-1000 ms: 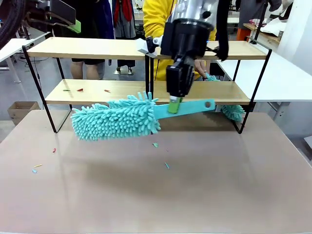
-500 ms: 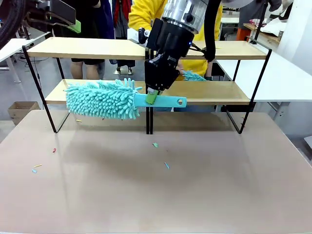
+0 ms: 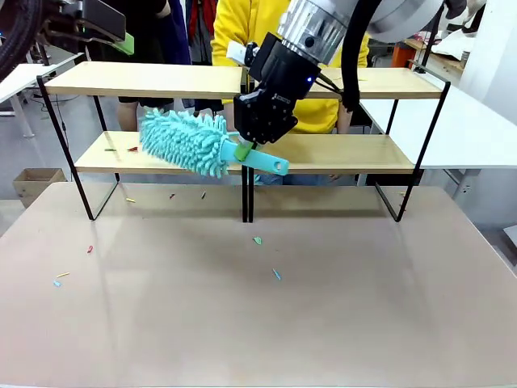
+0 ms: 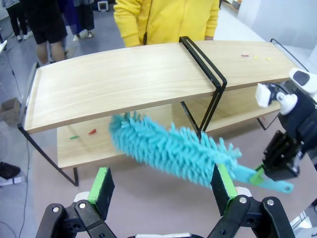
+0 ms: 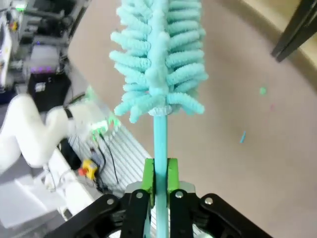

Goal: Clean the shelves.
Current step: Clean another randomly selected level of the Shelf with the Duster.

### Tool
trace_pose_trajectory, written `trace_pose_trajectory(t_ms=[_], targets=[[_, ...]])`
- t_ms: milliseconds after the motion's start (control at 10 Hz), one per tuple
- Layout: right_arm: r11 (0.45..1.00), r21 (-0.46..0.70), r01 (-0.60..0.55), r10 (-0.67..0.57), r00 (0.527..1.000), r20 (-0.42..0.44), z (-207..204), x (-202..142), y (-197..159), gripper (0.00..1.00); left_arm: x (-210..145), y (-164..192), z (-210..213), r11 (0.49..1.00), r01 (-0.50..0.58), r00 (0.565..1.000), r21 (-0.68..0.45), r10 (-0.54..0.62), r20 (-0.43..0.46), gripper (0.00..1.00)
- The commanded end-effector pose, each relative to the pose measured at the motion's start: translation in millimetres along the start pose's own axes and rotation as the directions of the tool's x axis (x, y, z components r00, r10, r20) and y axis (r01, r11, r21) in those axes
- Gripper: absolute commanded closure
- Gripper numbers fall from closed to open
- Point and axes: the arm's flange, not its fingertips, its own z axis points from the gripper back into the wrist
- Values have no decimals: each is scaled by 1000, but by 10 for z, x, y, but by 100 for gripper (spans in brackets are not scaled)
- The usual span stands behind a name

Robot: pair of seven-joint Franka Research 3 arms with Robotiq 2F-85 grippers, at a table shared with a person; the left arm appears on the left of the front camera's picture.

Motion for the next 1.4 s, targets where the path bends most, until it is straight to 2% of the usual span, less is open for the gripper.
trace_pose_trajectory(t_ms=[0,200,300,500,1000,1300], targets=[[993,-7,117,-115,987,108,-172,137,2,100,-1,-3,1,1000,-2,1000,11,2,3,0],[975,0,220,-216,955,202,-276,391,-53,100,-1,-3,1,1000,-2,1000,11,2,3,0],[973,-11,231,-224,955,196,-377,507,-48,100,-1,-3,1,1000,-2,1000,11,2,3,0],[966,-46,253,-242,954,175,-575,686,-43,100,-1,-3,1,1000,-2,1000,11,2,3,0],[974,59,219,-223,972,73,-827,950,-12,100,-1,-3,1,1000,-2,1000,11,2,3,0],[981,61,184,-185,982,21,-995,1075,144,100,-1,-3,1,1000,-2,1000,11,2,3,0]])
